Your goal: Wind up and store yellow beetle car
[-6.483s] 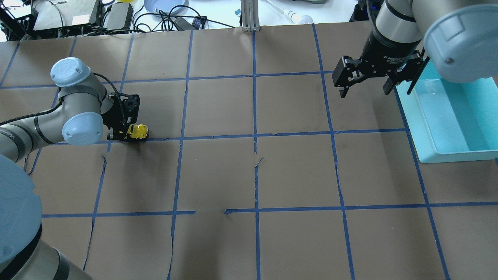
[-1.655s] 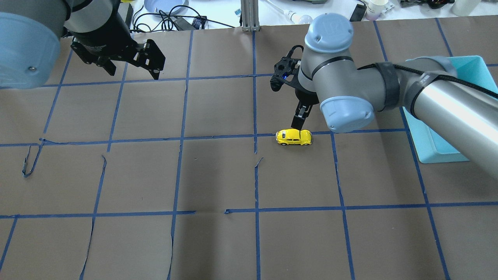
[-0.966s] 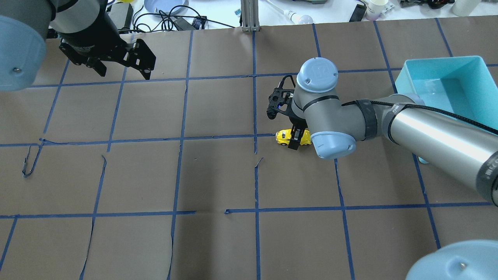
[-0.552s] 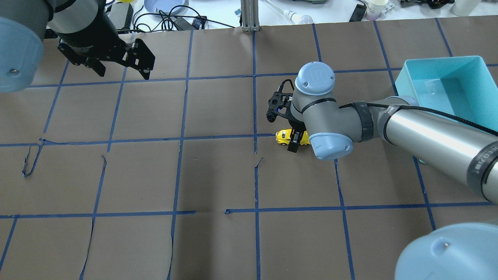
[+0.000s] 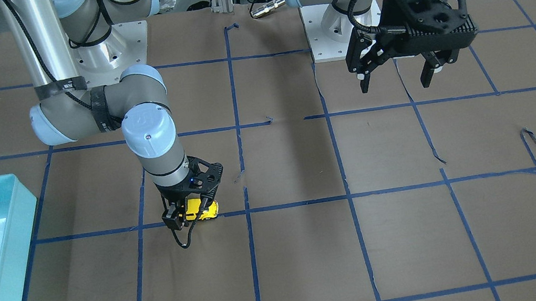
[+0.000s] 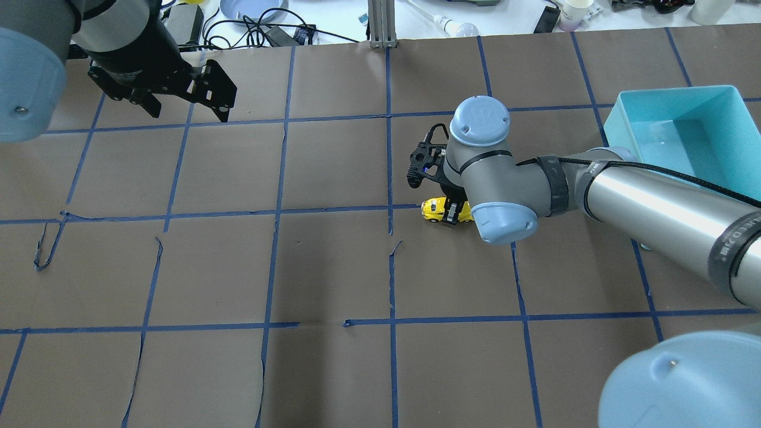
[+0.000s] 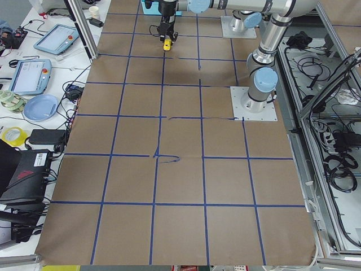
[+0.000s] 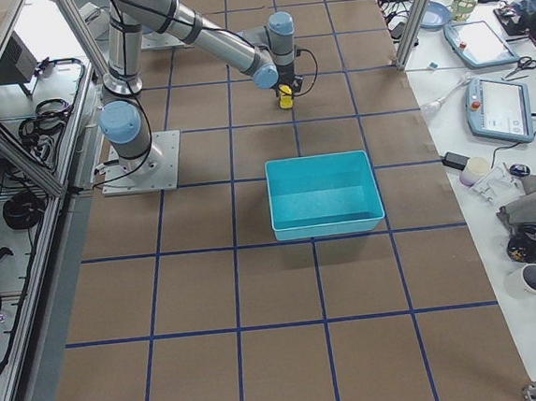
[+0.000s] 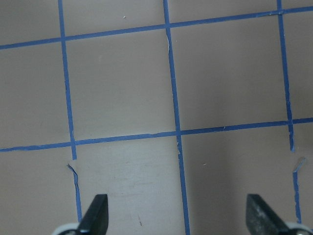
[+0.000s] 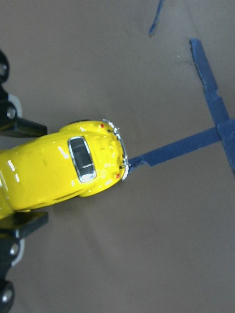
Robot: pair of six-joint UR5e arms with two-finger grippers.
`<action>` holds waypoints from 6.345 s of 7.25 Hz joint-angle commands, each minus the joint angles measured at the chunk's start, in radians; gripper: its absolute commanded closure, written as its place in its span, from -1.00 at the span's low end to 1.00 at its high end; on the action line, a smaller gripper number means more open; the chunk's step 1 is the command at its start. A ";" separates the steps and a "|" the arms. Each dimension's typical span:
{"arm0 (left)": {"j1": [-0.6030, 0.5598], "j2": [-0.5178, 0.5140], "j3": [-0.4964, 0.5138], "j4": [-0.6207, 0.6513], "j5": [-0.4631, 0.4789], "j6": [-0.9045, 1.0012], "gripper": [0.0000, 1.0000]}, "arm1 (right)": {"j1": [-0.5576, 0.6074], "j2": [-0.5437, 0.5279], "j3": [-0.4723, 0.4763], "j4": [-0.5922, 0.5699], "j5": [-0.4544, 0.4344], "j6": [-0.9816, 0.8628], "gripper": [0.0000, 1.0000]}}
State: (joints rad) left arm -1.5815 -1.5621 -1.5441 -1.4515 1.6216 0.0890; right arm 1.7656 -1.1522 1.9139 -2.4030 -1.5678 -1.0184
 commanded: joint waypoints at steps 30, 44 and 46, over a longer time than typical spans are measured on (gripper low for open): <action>0.011 0.007 0.013 0.002 0.000 0.015 -1.00 | -0.773 -0.174 -0.352 0.534 0.069 -0.553 -1.00; 0.012 0.008 0.007 0.003 0.003 0.015 -1.00 | -0.218 -0.452 -0.311 0.805 0.028 1.086 -1.00; 0.009 0.010 0.015 0.003 0.000 0.015 -1.00 | -0.198 -0.452 -0.309 0.800 -0.003 1.074 -1.00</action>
State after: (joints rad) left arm -1.5710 -1.5534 -1.5342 -1.4481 1.6240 0.1043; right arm 1.5572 -1.6043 1.6034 -1.6001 -1.5605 0.0620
